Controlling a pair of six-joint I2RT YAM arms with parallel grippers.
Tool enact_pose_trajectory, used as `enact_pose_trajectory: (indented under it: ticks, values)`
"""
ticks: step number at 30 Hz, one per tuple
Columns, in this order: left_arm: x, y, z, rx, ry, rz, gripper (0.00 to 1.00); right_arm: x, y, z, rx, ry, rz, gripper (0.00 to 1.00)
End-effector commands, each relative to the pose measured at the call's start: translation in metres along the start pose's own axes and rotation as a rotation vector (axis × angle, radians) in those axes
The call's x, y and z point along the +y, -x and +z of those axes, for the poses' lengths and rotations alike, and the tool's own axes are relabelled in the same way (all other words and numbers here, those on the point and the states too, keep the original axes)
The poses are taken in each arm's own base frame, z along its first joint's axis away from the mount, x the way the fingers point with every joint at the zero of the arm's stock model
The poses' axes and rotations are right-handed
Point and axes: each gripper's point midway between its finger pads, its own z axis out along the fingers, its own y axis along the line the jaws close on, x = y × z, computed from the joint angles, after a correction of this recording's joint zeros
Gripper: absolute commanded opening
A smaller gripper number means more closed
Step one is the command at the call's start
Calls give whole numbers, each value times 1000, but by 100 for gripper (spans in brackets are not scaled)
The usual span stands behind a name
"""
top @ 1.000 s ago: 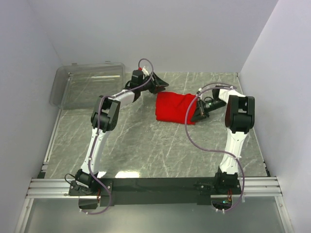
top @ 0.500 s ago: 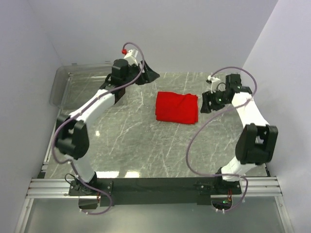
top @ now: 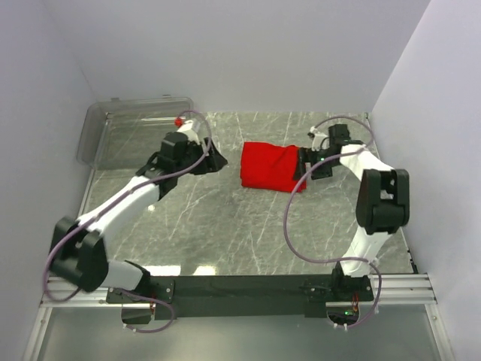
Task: Fold and stack the t-shirts
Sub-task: Neatly place the folded tshirt to the corner
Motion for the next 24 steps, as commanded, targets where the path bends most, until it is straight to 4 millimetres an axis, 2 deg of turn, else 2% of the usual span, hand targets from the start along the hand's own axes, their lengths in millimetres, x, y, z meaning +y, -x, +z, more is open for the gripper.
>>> enact_pose_trajectory:
  ticks: [1,5,7,11,14,17,19,24]
  values:
    - [-11,32,-40,-158,3,29,74,4,28,20,-52,-53,96,96]
    - [-6,27,-67,-186,29,9,74,-15,36,26,-88,-160,193,95]
    - [-5,26,-78,-200,41,4,74,-22,32,29,-75,-189,211,94]
    - [2,22,-87,-209,69,-13,74,-10,27,42,-38,-100,256,91]
    - [4,19,-90,-205,83,-20,74,7,19,58,21,-1,285,84]
    - [4,20,-91,-197,89,-14,74,10,8,69,57,-17,282,83]
    - [3,20,-93,-196,88,-11,74,4,3,69,66,-56,298,82]
    - [2,21,-96,-201,84,-15,74,-2,2,71,85,-98,331,61]
